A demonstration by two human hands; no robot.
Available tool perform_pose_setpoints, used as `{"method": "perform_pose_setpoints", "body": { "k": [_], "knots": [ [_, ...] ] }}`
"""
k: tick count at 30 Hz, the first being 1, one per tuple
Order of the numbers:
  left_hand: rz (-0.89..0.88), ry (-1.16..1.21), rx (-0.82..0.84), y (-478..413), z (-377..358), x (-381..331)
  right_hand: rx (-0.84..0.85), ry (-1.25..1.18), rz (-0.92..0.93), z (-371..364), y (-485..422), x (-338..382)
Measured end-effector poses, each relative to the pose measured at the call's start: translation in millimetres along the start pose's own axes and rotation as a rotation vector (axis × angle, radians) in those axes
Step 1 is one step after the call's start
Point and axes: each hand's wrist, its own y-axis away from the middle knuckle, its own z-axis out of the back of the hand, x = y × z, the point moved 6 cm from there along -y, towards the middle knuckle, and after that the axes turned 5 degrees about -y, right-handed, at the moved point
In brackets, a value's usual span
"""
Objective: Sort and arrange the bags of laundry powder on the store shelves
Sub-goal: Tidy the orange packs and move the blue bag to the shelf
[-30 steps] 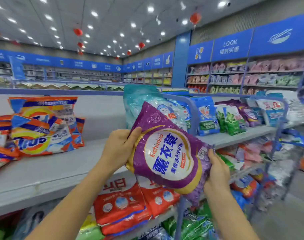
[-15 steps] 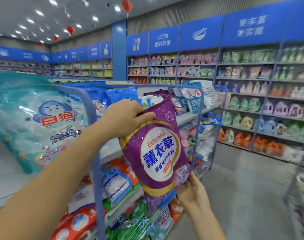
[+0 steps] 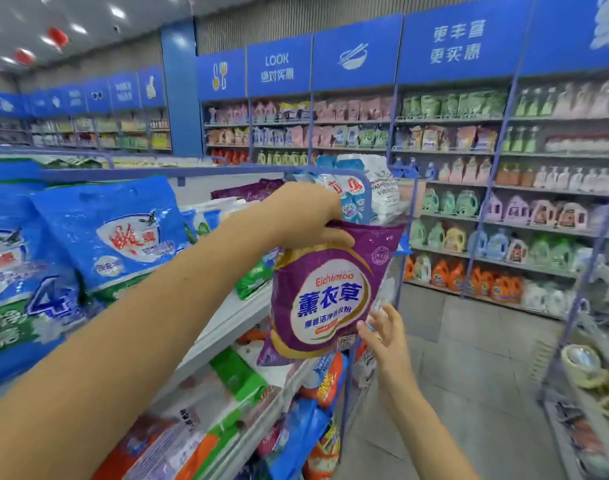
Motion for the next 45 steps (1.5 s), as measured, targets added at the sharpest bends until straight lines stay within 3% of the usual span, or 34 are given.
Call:
{"method": "perform_pose_setpoints", "body": {
  "k": [2, 7, 10, 12, 14, 18, 23, 25, 29, 34, 45],
  "knots": [
    [-0.080, -0.059, 0.018, -30, -24, -4, 0.136, 0.062, 0.061, -5, -33, 12],
    [-0.216, -0.356, 0.006, -82, -78, 5, 0.186, 0.034, 0.017, 0, -121, 12],
    [-0.188, -0.457, 0.034, -109, -104, 27, 0.235, 0.030, 0.027, -3, -177, 10],
    [-0.089, -0.419, -0.023, -126, -108, 49, 0.287, 0.032, 0.069, -12, -210, 20],
    [0.125, -0.309, -0.165, -142, -110, 81, 0.359, -0.012, 0.102, -23, -255, 26],
    [0.705, 0.282, -0.615, -136, -141, 153, 0.390, -0.115, 0.119, -39, -363, 32],
    [1.251, 0.951, -0.510, -133, -253, 182, 0.541, -0.156, 0.073, -81, -461, 22],
    [1.388, 1.069, -0.481, -132, -288, 174, 0.609, -0.160, 0.025, -102, -479, 5],
    [1.567, 1.009, -0.461, -117, -329, 150, 0.759, -0.177, -0.110, -142, -486, -36],
    [1.713, 0.814, -0.664, -98, -340, 131, 0.881, -0.042, -0.257, -173, -470, -92],
    [1.904, 0.656, -0.789, -92, -360, 112, 0.815, 0.003, -0.293, -182, -468, -113]
  ]
}}
